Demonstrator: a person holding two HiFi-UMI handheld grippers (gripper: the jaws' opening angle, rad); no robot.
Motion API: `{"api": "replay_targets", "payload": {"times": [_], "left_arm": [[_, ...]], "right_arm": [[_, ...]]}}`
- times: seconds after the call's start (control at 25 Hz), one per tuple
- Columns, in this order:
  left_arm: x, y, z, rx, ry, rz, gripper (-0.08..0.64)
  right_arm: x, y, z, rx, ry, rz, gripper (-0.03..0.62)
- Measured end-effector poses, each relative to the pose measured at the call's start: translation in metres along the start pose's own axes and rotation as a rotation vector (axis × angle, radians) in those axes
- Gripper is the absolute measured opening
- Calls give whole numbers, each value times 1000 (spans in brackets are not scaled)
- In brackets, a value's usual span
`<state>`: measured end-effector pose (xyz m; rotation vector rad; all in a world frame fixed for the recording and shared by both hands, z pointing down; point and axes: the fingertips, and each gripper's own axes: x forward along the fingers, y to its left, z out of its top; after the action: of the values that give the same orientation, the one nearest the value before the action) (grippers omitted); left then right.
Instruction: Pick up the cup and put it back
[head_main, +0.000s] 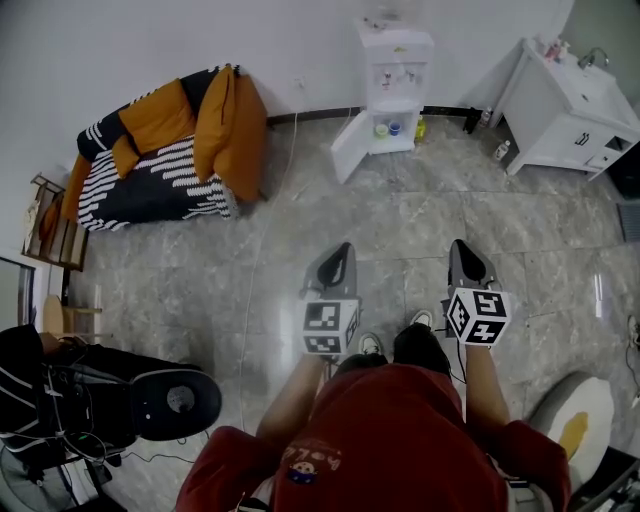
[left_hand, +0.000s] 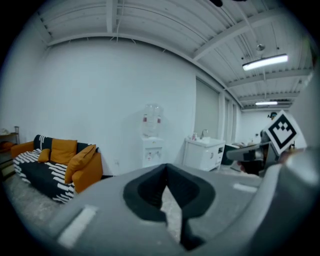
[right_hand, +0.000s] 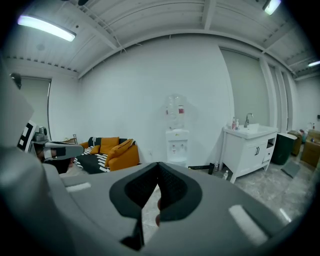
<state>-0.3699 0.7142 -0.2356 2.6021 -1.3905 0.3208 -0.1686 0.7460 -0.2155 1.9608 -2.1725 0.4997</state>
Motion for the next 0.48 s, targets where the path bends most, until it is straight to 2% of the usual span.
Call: {"api": "replay_targets", "payload": {"times": [0.24,0.48], "left_arm": [[21,13,1,-8,3,3,0],[64,17,12,-3,-11,20,0]], "right_arm": [[22,-6,3,44,6,6,-2],[55,-33,12,74,-3,21,-2]]}}
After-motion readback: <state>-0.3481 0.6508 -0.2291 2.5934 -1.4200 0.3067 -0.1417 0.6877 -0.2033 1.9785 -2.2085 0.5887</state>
